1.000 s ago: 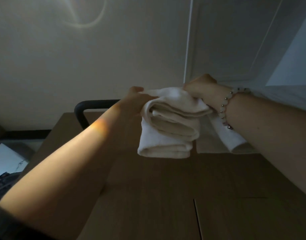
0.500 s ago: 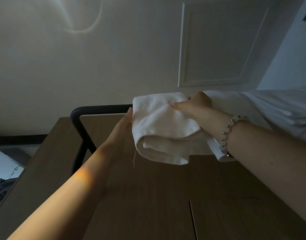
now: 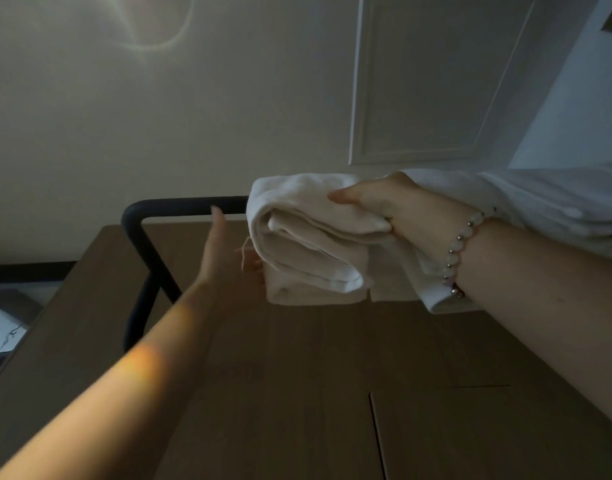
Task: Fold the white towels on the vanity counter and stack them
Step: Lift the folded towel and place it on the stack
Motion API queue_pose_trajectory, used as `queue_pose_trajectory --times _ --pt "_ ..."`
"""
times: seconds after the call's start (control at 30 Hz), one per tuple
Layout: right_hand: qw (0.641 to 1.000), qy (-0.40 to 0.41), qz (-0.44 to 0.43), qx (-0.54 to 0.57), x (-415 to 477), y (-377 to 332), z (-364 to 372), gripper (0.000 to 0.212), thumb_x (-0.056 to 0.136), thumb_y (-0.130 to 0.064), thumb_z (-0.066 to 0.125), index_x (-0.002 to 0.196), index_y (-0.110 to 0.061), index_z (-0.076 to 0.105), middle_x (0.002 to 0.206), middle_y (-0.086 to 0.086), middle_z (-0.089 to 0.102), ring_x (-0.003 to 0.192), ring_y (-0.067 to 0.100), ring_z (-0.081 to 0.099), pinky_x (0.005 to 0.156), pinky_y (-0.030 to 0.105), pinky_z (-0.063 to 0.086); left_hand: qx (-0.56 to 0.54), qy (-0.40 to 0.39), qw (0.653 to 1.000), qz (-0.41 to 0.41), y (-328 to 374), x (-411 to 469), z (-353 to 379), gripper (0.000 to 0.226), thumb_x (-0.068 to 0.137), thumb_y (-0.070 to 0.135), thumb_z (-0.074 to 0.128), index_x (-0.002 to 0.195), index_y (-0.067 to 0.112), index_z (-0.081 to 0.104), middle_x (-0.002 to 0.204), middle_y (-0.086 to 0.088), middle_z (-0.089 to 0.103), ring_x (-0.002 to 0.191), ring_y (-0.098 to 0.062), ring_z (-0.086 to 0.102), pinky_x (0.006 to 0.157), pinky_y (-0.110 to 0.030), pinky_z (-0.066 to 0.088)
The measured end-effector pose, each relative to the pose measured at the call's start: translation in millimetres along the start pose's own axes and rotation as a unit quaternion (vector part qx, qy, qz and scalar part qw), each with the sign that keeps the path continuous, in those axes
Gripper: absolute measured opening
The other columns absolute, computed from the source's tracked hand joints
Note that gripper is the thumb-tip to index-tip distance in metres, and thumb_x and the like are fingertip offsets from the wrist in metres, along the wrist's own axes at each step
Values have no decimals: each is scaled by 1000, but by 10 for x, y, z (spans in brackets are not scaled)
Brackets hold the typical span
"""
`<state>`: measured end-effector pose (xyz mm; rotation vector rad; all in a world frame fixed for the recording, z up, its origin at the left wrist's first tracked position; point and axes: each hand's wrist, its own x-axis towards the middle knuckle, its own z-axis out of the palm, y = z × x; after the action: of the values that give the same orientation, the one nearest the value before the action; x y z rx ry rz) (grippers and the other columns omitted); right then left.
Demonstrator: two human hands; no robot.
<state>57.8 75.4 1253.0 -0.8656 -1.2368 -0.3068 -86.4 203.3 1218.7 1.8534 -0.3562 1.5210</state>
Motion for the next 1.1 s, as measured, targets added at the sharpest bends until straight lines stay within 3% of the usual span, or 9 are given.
queue_pose_trajectory --times 0.07,0.17,0.27,0.33,0.4,0.5,0.6,0.8,1.1 --pt "999 -39 8 12 1 65 27 73 64 -34 85 121 -6 50 107 8 63 95 23 62 85 35 52 -45 -36 997 -49 182 7 -78 91 79 80 16 97 13 75 112 -13 67 98 -27 67 86 -42 54" --pt "997 -75 22 4 4 183 37 62 67 -26 83 118 -8 53 102 6 63 89 21 61 75 32 53 -100 -81 979 -156 456 23 -97 117 62 88 41 132 -6 41 132 -32 48 124 -45 46 109 -55 28" --pt "996 -81 12 -25 -27 287 54 50 75 -27 77 116 -10 54 100 4 61 74 15 55 59 26 46 33 -107 977 -183 510 20 34 98 64 70 62 130 -1 47 125 -22 59 117 -36 56 103 -48 40" --pt "996 -78 3 -50 -31 352 63 50 79 -36 72 117 -11 52 104 3 58 76 14 52 59 25 42 187 -54 973 -122 469 -2 104 62 84 48 60 127 4 53 102 -8 68 88 -15 69 77 -30 55" --pt "995 -74 4 -59 -40 404 56 41 81 -46 66 104 -15 53 91 -2 54 72 12 49 57 24 36 256 -23 961 -107 419 -20 120 38 87 34 59 110 4 60 91 -6 68 74 -10 68 56 -20 55" --pt "994 -98 32 28 -52 444 58 31 81 -48 64 84 -18 56 87 -3 58 78 11 53 67 24 43 231 -10 965 -124 375 -91 85 45 68 37 71 103 10 62 103 -9 71 95 -20 67 76 -29 57" --pt "981 -172 35 81 -89 479 58 32 79 -43 65 101 -20 66 103 1 69 99 19 63 93 36 48 225 -35 964 -134 313 -215 28 59 63 42 74 111 9 64 106 -8 71 101 -23 67 91 -36 52" --pt "944 -251 70 203 -232 593 47 34 83 -34 66 112 -16 64 103 5 72 97 21 68 85 37 53 175 35 977 -113 214 -295 3 59 59 36 74 107 4 63 101 -9 72 96 -23 68 88 -36 53" --pt "950 -138 102 260 -512 674 83 28 83 -25 68 106 -11 59 103 7 67 94 21 66 78 33 56 92 64 993 -29 -13 -488 70 33 70 26 67 96 7 62 85 -1 75 82 -16 72 67 -26 56"
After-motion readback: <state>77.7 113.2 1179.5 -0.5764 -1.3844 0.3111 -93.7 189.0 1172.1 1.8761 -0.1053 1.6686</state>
